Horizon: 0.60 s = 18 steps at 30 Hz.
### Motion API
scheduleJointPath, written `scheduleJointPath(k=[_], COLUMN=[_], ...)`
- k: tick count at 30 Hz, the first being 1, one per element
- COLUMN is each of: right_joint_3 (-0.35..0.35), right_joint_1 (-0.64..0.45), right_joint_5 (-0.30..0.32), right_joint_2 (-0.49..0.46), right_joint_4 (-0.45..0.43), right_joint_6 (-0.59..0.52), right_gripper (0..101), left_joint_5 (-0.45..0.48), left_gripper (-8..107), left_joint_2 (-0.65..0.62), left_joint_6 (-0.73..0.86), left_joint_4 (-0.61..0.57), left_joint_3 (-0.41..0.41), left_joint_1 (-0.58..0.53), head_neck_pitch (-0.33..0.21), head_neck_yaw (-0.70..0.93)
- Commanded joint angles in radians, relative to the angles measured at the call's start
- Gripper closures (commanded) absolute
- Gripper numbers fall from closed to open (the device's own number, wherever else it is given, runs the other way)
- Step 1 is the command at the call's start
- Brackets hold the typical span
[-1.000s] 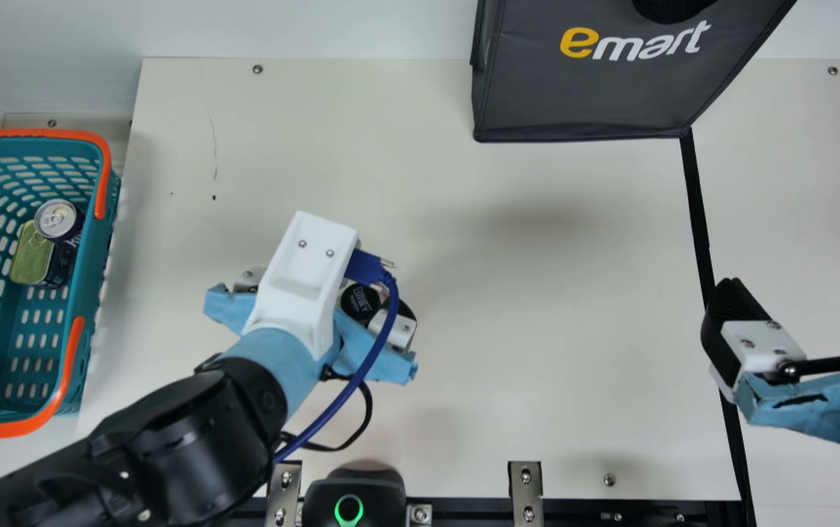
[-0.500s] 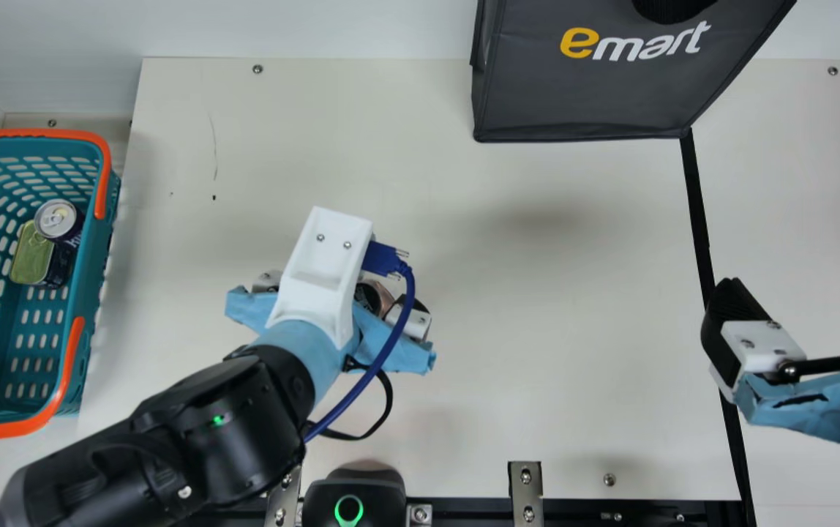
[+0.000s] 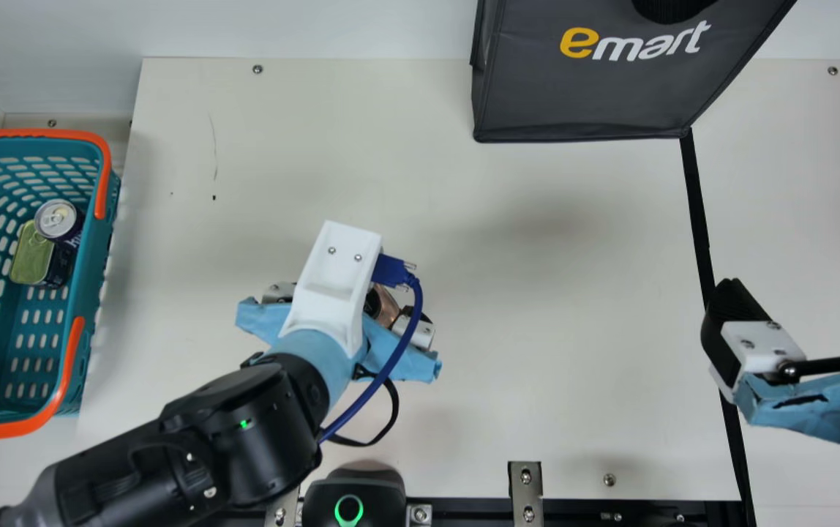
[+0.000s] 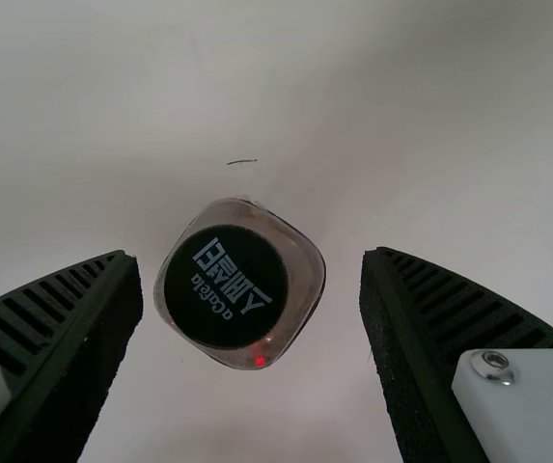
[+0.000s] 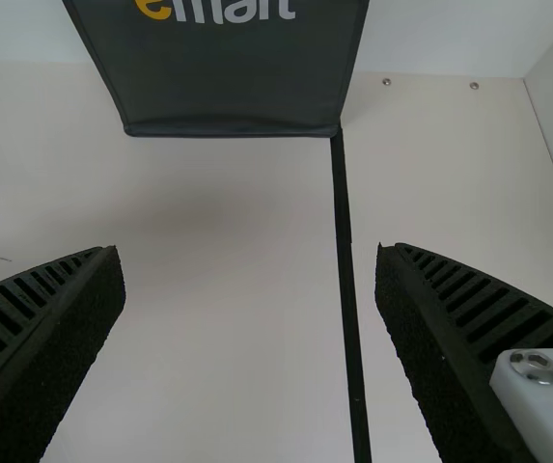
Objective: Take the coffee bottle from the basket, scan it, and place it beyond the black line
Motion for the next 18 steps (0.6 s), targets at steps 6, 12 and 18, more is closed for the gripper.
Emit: scheduleJointPath(k=[6,12,18], right_joint_3=[0.000,0.000,0.000], right_joint_1=[0.000,0.000,0.000], right_joint_5=[0.000,0.000,0.000], right_joint_2=[0.000,0.000,0.000], right_joint_4=[0.000,0.000,0.000], right_joint_6=[0.000,0.000,0.000], right_gripper=[10,10,10], left_joint_5=[-0.013,-0.019,-0.029], left_gripper=[9,36,76], left_joint_2=[0.015,0.027,0.022], left_joint_6=[-0.007,-0.016,0.000], left_joint_4=[0.009,0.010,0.008], left_joint_3=[0.007,0.006,0.009], left_joint_1=[0.015,0.027,0.032], head_neck_pitch=[-0.017,-0.017,-0.017], head_neck_yaw=[0.002,0.002,0.002])
